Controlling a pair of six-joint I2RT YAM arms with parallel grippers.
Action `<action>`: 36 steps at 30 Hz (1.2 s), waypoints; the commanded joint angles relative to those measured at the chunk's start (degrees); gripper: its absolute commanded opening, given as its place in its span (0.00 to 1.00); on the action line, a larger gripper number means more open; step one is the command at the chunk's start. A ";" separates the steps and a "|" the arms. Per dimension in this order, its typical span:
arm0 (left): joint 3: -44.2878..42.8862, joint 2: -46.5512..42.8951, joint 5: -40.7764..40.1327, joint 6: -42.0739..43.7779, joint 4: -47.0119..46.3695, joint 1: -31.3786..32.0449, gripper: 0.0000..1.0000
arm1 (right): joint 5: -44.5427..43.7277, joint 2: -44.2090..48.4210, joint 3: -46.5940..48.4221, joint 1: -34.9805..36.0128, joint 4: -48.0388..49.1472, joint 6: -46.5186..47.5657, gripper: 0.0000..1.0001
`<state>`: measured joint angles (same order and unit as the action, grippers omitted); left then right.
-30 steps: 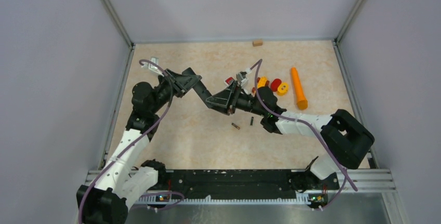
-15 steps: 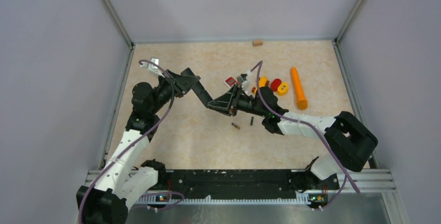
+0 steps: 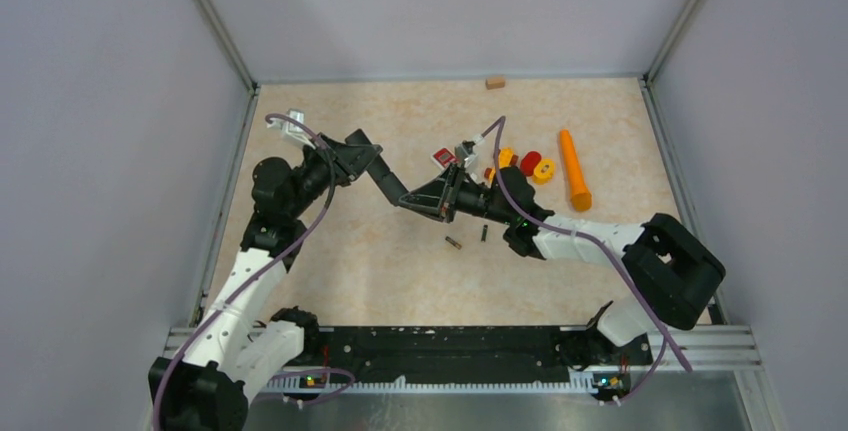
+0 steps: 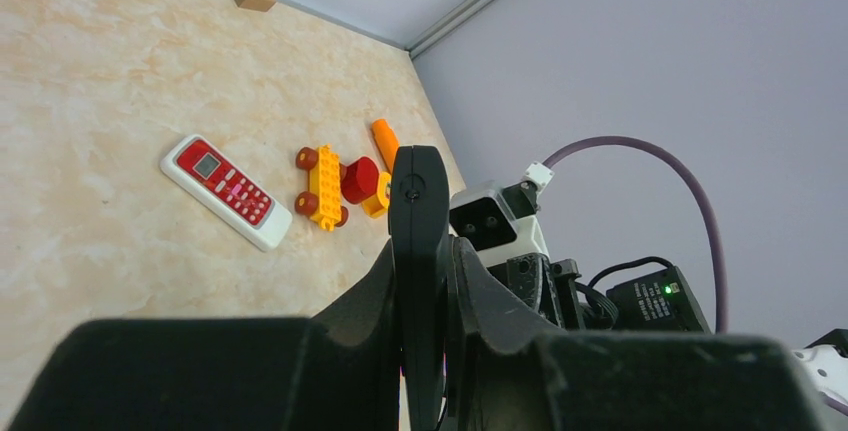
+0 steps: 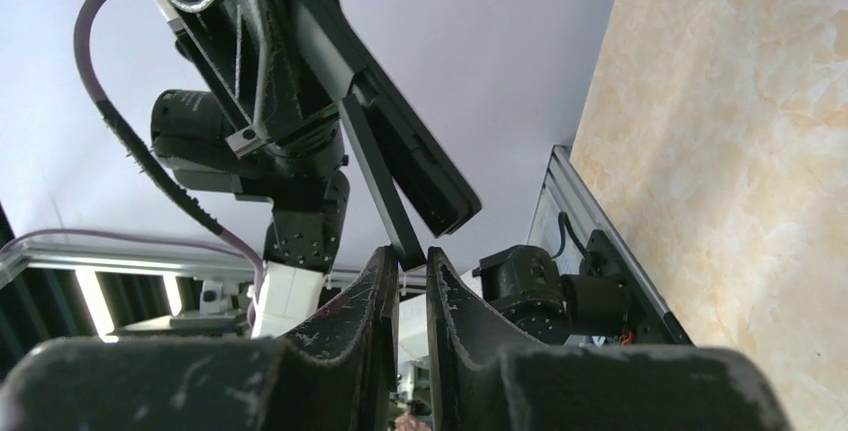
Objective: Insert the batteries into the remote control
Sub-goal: Remove the battery cover from the remote control.
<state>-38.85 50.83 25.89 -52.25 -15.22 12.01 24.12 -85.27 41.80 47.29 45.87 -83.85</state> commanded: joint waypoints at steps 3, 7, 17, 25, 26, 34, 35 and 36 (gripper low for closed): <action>-1.00 1.65 4.55 1.45 -2.08 -0.05 0.00 | -0.41 -2.45 1.63 -0.67 9.94 -3.35 0.14; -0.68 1.57 6.21 1.62 -1.87 -0.06 0.00 | -1.00 -4.05 2.86 -0.78 11.56 -3.76 0.21; 0.43 0.02 3.53 4.00 1.57 -0.15 0.00 | -1.97 -5.54 3.47 -1.21 15.18 -3.43 0.15; -0.24 -1.32 -4.68 8.51 7.79 -0.19 0.00 | -1.48 -4.70 2.54 -1.15 13.02 -3.98 0.07; -0.31 -1.42 -4.90 8.91 7.98 -0.17 0.00 | -1.71 -4.64 2.39 -1.18 12.99 -3.83 0.06; -0.65 -0.80 -9.11 11.14 12.96 -0.22 0.00 | -2.21 -6.25 2.65 -1.74 15.82 -2.58 0.00; -0.47 -0.77 -10.94 11.38 14.38 -0.23 0.00 | -2.34 -6.22 2.45 -1.83 15.07 -2.24 0.00; -0.30 -0.74 -13.18 11.61 16.36 -0.23 0.00 | -2.47 -6.10 2.16 -1.99 14.43 -1.82 0.00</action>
<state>-38.85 50.63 18.55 -42.96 -3.64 11.53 23.24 -91.26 42.11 46.33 56.66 -87.07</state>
